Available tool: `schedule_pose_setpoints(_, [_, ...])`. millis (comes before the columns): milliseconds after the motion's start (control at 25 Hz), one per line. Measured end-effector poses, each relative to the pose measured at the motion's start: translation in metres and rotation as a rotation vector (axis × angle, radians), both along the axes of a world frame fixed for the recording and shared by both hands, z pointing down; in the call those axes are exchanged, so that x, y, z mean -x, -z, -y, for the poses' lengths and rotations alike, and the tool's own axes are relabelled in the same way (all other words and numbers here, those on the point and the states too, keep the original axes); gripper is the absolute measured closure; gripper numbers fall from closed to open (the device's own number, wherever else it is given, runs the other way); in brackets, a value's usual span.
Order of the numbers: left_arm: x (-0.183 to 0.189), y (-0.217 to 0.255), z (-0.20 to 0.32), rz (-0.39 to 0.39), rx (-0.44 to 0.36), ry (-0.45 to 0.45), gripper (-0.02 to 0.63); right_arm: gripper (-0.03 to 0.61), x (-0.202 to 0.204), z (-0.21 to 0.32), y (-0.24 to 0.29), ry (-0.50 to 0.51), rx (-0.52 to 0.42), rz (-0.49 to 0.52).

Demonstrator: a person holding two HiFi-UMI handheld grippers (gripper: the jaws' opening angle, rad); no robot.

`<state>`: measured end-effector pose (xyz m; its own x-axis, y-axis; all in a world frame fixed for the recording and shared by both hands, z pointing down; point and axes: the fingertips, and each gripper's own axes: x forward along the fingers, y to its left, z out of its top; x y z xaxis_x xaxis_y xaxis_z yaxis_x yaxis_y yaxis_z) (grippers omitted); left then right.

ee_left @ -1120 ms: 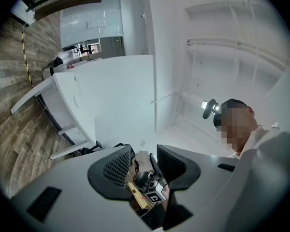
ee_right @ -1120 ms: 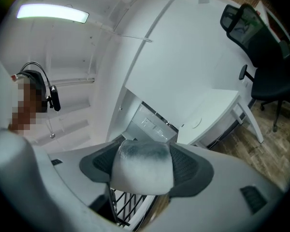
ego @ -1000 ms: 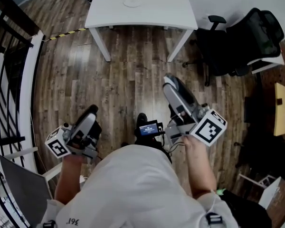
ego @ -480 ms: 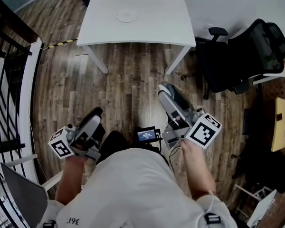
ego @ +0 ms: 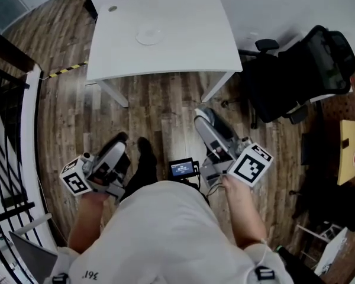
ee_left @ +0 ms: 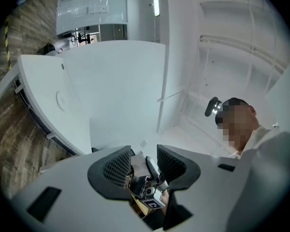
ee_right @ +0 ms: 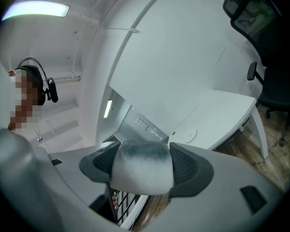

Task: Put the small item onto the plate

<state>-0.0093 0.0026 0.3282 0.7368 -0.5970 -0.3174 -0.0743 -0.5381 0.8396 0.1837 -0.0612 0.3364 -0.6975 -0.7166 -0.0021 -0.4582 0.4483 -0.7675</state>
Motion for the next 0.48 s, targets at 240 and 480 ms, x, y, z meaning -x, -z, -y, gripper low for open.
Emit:
schedule_pose_setpoints(240, [0.040,0.016,0.079,-0.009,-0.013,-0.060,0.445,0.270,0.044,0.071,0.016,-0.040,-0.015,-0.028])
schedule_pose_setpoints(480, [0.072,0.012,0.133,-0.026,-0.001,-0.090,0.445,0.270,0.072,0.123,0.010,-0.078,0.000,-0.055])
